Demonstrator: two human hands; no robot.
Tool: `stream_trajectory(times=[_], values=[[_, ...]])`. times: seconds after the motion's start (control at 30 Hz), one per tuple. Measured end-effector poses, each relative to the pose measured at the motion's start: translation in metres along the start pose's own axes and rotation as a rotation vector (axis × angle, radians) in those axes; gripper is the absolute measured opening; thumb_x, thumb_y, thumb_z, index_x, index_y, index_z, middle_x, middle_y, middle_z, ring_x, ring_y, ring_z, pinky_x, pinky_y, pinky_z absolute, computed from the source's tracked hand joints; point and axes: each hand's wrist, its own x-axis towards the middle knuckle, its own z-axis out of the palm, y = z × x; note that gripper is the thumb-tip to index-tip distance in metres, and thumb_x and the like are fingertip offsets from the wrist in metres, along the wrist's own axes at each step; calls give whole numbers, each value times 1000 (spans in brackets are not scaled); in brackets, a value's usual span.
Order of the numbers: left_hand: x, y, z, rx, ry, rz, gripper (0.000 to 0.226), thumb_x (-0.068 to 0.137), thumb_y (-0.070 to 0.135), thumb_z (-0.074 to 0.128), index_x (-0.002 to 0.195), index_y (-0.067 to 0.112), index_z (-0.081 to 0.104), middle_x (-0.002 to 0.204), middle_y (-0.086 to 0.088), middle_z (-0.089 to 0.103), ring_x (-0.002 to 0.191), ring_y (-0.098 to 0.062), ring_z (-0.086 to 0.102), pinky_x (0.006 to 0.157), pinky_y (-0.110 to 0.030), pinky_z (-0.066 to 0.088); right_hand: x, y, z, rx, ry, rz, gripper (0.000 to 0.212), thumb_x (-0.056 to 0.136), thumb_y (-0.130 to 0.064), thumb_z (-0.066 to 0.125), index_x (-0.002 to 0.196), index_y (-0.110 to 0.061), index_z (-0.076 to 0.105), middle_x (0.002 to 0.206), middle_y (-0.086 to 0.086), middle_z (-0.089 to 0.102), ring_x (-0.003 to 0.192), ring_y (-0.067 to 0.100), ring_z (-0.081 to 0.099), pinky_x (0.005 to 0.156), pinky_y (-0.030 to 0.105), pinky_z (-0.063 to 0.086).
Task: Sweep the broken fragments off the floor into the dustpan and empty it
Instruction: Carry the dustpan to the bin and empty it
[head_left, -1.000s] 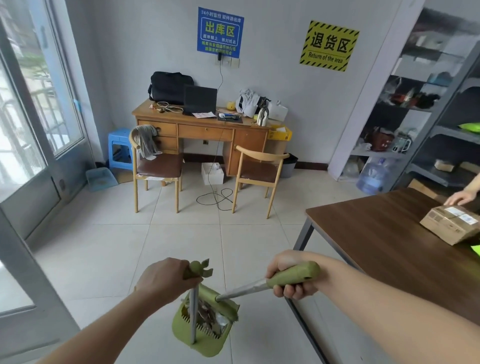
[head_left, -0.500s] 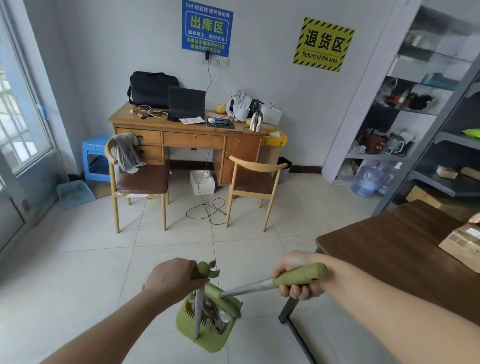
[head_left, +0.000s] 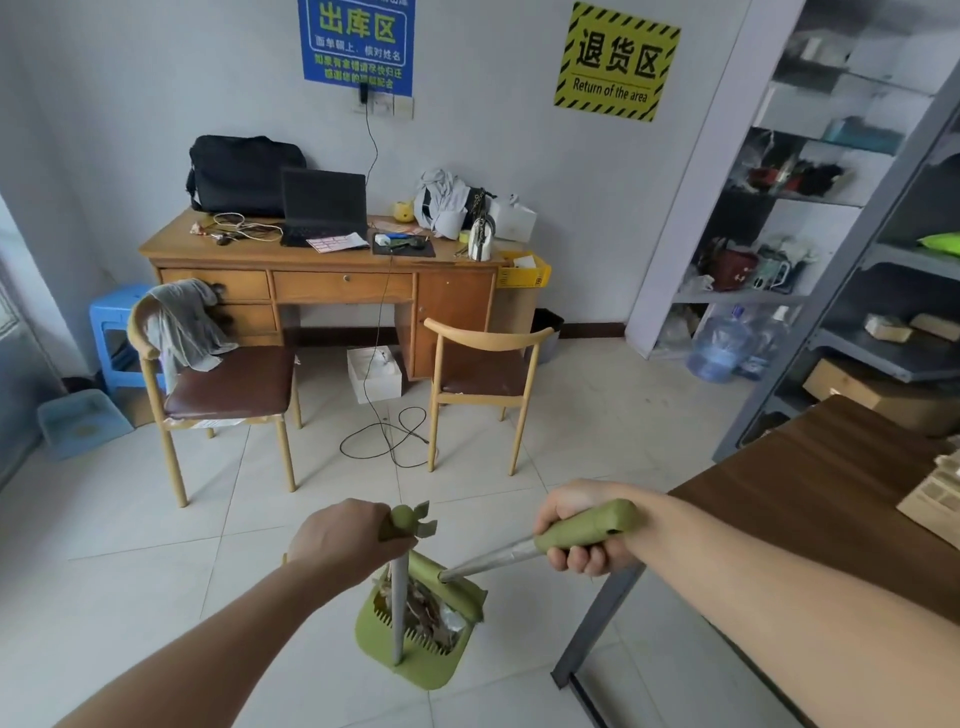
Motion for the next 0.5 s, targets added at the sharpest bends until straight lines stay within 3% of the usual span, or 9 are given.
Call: stream_trajectory(times=[0.5], values=[[167,83,-6,26,11,19,40,83,64,52,76,25,53,69,8,54,69,-16,54,46,-27,31,55,-49,-165,3,13,1,20,93,-24,40,87,-6,47,64,0,46,28,5,42,26,14,27]])
